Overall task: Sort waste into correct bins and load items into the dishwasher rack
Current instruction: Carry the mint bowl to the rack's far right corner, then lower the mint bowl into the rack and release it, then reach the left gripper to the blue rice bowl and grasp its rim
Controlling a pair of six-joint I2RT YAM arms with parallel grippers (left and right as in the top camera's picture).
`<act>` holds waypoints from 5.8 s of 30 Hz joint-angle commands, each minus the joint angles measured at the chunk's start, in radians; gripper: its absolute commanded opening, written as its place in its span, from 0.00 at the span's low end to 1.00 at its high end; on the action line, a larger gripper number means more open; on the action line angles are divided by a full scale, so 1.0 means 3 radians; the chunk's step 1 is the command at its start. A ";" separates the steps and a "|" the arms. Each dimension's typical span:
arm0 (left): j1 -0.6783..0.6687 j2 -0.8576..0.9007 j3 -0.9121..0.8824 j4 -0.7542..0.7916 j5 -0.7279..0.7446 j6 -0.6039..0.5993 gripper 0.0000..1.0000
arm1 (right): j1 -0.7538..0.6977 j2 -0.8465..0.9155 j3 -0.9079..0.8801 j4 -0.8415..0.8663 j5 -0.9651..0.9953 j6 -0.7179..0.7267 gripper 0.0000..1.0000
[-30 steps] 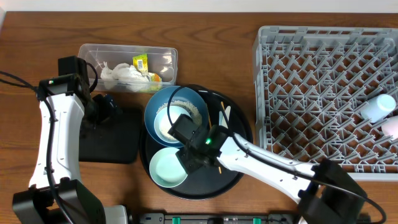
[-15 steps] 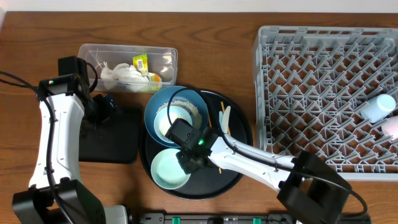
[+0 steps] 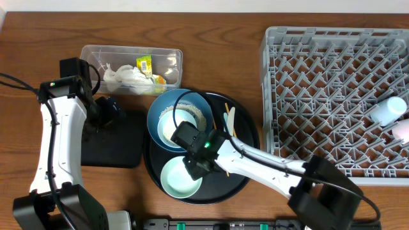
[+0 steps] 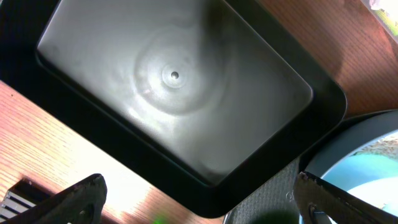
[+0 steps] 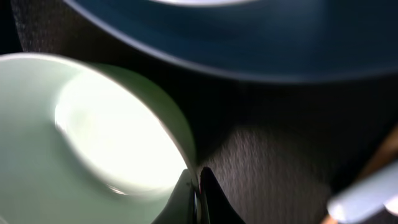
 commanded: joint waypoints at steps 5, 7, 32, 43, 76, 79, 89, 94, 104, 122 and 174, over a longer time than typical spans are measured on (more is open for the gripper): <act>0.0010 -0.0042 -0.0019 -0.0018 -0.0051 -0.0031 0.97 | -0.0254 -0.0501 0.0334 -0.0301 0.0347 -0.0312 0.01; 0.0010 -0.0043 -0.0019 -0.0018 -0.0051 -0.0031 0.97 | -0.0359 -0.0637 0.0366 -0.0361 0.0523 -0.0366 0.01; 0.0010 -0.0042 -0.0019 -0.0015 -0.0051 -0.0032 0.97 | -0.3108 -0.1127 0.0367 0.1472 0.2724 -0.2551 0.01; 0.0010 -0.0042 -0.0019 0.0032 -0.0051 -0.0031 0.97 | -0.3943 -0.0739 0.0367 0.2455 0.2878 -0.3529 0.01; 0.0010 -0.0043 -0.0019 0.0025 -0.0051 -0.0031 0.97 | -0.4522 0.0670 0.0367 0.4032 0.3081 -0.4307 0.01; 0.0010 -0.0042 -0.0019 0.0024 -0.0050 -0.0032 0.97 | -0.4523 0.0699 0.0367 0.4108 0.3071 -0.4323 0.01; 0.0010 -0.0042 -0.0019 0.0034 -0.0050 -0.0032 0.97 | -0.4417 0.0701 0.0367 0.4045 0.2941 -0.4364 0.01; 0.0010 -0.0042 -0.0019 0.0033 -0.0050 -0.0032 0.97 | -0.4270 0.0701 0.0367 0.3946 0.2907 -0.4288 0.01; 0.0010 -0.0043 -0.0019 0.0034 -0.0050 -0.0031 0.97 | -0.4005 0.0701 0.0367 0.3585 0.2908 -0.3971 0.56; 0.0010 -0.0043 -0.0019 0.0045 -0.0050 -0.0031 0.97 | -0.3806 0.0248 0.0367 0.2622 0.2791 -0.2740 0.66; 0.0009 -0.0042 -0.0019 0.0045 -0.0047 -0.0029 0.97 | -0.2970 -0.1214 0.0365 -0.0505 -0.0818 -0.1653 0.74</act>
